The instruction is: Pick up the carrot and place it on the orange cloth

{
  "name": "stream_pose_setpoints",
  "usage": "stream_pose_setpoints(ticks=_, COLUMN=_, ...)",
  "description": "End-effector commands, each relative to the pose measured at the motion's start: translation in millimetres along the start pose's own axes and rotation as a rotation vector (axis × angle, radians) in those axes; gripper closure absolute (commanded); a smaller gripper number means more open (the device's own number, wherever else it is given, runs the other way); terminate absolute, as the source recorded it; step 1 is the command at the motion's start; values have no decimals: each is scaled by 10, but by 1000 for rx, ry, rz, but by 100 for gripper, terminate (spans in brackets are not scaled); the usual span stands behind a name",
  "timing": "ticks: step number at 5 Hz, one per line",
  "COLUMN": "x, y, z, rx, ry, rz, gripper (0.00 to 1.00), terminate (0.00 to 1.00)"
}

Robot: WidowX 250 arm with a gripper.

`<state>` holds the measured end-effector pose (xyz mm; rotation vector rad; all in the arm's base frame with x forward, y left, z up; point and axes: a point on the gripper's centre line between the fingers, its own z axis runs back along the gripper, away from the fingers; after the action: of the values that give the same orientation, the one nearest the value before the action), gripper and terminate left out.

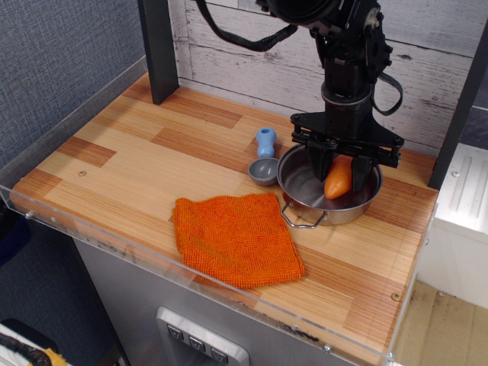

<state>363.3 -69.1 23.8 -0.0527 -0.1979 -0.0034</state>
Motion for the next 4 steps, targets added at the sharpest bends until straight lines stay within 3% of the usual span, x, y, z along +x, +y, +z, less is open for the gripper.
stream_pose_setpoints(ticks=1, x=-7, y=-57, z=129, rx=-7, ry=-20, rz=-23, gripper=100, terminate=0)
stream_pose_setpoints(ticks=4, x=-39, y=14, z=872, rx=6, ry=-140, rz=2, gripper=100, terminate=0)
